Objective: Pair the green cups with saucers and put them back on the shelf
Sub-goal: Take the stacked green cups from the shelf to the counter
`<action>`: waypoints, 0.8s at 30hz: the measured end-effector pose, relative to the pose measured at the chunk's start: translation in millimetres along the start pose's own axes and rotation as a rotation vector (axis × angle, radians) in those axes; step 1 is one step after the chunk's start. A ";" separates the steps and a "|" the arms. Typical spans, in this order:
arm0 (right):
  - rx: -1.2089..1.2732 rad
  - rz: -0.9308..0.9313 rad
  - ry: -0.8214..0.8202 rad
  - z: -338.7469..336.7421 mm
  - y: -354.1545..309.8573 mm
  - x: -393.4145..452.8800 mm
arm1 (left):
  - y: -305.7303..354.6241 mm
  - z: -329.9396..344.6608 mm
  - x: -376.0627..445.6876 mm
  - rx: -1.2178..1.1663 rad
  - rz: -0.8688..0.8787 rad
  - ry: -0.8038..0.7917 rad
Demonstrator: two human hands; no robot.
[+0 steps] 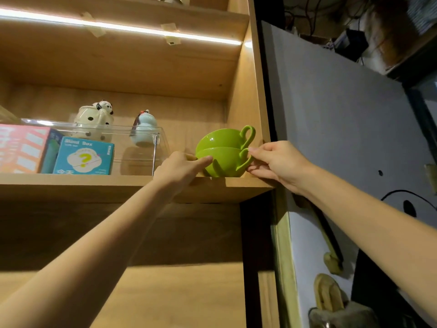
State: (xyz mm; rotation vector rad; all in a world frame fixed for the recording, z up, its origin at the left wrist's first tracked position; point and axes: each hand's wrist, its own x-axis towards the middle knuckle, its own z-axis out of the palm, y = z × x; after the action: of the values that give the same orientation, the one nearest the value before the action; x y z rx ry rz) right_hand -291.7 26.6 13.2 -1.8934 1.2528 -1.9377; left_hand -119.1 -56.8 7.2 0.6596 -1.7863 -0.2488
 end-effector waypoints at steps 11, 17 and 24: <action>-0.019 -0.033 0.031 -10.0 -35.5 -31.7 | 33.1 -6.8 -32.9 -0.107 0.069 0.133; 0.032 -0.040 0.032 -9.2 -47.3 -61.3 | 53.0 -11.2 -61.4 -0.168 0.032 0.209; 0.072 -0.020 0.044 2.2 -43.7 -120.9 | 56.6 -16.5 -116.5 -0.205 0.013 0.192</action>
State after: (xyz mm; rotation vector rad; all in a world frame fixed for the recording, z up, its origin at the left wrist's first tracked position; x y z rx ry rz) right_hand -248.4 129.7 -50.1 -1.8451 1.1633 -2.0161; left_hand -99.7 56.4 -55.0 0.5080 -1.5562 -0.3432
